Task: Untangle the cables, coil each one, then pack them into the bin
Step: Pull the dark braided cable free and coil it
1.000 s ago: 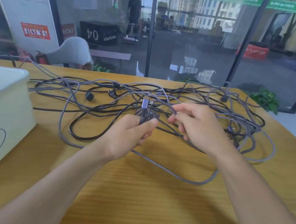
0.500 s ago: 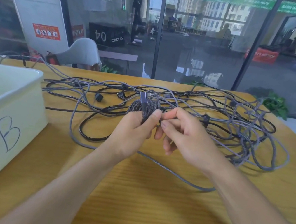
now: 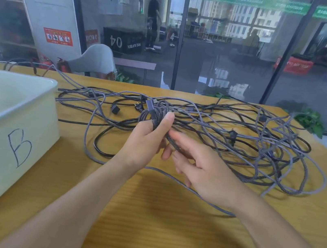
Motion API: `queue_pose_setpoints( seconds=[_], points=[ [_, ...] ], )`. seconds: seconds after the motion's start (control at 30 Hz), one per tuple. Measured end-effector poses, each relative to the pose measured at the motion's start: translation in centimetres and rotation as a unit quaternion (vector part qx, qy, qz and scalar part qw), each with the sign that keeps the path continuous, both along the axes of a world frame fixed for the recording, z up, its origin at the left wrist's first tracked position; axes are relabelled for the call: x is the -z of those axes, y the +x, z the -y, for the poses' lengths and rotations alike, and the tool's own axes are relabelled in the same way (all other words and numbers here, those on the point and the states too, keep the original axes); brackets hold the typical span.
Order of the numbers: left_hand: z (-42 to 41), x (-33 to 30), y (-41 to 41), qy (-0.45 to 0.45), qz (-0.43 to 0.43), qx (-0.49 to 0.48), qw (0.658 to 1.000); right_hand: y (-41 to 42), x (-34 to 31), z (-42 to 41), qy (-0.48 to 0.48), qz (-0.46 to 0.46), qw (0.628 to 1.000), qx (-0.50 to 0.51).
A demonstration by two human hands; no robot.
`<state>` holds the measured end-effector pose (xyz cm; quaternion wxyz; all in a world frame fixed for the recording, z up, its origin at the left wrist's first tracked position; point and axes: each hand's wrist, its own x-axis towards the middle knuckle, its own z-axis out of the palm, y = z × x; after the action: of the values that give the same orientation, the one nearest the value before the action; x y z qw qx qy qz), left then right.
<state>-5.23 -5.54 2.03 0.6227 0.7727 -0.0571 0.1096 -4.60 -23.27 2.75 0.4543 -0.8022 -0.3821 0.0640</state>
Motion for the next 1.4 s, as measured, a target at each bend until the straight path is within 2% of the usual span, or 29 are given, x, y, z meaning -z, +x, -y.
queue_pose_setpoints(
  seconds=[0.23,0.3,0.37,0.43,0.53,0.67,1.03,1.27,1.33,1.4],
  points=[
    [0.0,0.2,0.3,-0.032,0.001,-0.034,0.999,0.4,-0.1,0.2,-0.042,-0.059,0.997,-0.036],
    [0.0,0.3,0.4,-0.031,-0.002,-0.026,0.999,1.0,-0.9,0.7,-0.022,-0.010,0.999,0.048],
    [0.1,0.2,0.3,-0.019,-0.009,-0.009,1.000,1.7,-1.7,1.7,0.019,0.071,0.983,0.168],
    [0.3,0.0,0.1,-0.005,-0.014,0.032,0.999,2.5,-1.8,2.6,0.051,0.109,0.968,0.221],
    [1.3,-0.4,-0.5,0.012,-0.010,0.116,0.993,3.0,-1.0,2.7,0.067,0.115,0.969,0.207],
    [2.6,-0.4,-1.2,0.032,-0.010,0.179,0.983,3.3,0.0,1.7,0.065,0.194,0.957,0.208],
    [3.2,-0.7,-1.8,0.032,-0.005,0.204,0.978,4.0,1.3,0.8,0.151,0.289,0.912,0.249],
    [3.5,-1.0,-2.1,0.054,-0.002,0.210,0.976,4.4,1.1,1.2,0.143,0.361,0.882,0.266],
    [3.5,-1.1,-2.2,0.049,-0.004,0.210,0.976,4.5,1.2,1.4,0.133,0.342,0.897,0.248],
    [3.2,-1.3,-2.2,0.037,-0.013,0.211,0.977,4.7,1.0,2.1,0.152,0.207,0.953,0.160]
  ],
)
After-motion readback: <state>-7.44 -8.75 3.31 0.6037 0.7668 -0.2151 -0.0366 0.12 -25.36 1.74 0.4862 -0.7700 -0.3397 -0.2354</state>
